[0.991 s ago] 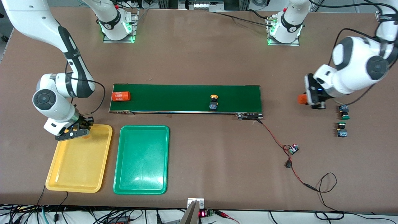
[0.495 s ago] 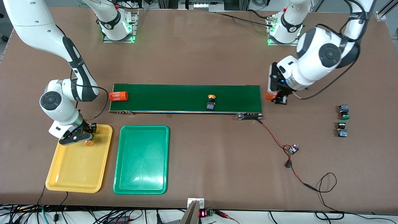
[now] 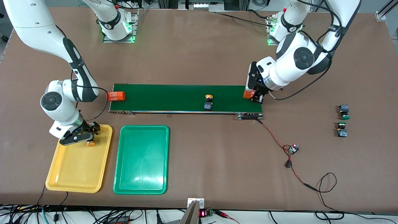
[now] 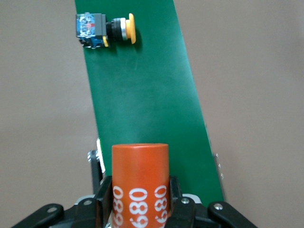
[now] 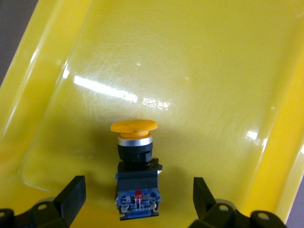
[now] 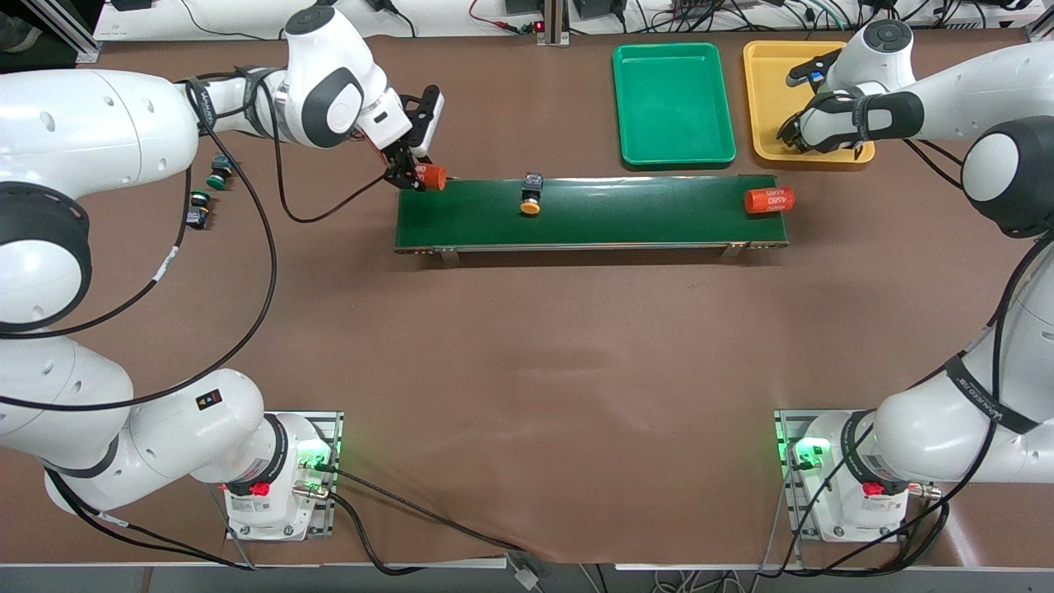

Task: Sort buttons by color to trays
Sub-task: 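Lower the yellow button into the yellow tray while the left gripper carries the cylinder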

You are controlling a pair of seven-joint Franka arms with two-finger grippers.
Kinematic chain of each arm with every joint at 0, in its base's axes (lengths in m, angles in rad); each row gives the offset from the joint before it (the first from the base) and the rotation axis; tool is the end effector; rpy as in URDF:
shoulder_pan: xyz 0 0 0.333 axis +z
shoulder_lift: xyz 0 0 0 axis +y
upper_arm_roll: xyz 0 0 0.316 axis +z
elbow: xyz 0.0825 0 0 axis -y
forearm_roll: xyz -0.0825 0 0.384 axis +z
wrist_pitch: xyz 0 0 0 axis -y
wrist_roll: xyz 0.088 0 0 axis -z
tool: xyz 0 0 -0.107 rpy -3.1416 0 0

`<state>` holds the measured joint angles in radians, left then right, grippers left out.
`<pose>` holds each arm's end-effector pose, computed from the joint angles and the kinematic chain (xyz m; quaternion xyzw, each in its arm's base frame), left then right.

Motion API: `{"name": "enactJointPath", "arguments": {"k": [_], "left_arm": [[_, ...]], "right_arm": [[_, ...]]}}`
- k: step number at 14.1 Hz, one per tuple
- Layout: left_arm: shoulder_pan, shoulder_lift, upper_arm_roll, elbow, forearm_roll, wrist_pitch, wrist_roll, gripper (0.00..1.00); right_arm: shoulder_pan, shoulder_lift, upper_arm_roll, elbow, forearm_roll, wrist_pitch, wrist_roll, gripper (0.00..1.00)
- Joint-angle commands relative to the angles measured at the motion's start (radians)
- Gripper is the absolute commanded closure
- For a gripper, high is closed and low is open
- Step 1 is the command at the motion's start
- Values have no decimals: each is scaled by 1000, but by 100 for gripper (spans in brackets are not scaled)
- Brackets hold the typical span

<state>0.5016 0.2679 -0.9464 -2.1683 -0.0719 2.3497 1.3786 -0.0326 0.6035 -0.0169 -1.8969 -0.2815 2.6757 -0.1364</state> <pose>0.5063 -0.2340 0.3238 0.6339 -0.7618 0.0686 0.1150 0.6471 -0.0229 0.1972 0.9796 0.1639 0.0786 0.0860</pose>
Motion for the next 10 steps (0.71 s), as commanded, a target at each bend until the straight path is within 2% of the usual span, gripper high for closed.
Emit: {"name": "enactJointPath", "arguments": {"k": [1, 5, 10], "left_arm": [[-11, 63, 9, 15, 0, 10, -15, 100], [-17, 115, 28, 15, 63, 45, -15, 100], [-25, 151, 72, 13, 128, 46, -16, 100]], "right_arm": [[-6, -74, 17, -14, 2, -129, 15, 0], [54, -183, 26, -14, 11, -357, 180, 0], [177, -277, 26, -11, 111, -548, 365, 0]]}}
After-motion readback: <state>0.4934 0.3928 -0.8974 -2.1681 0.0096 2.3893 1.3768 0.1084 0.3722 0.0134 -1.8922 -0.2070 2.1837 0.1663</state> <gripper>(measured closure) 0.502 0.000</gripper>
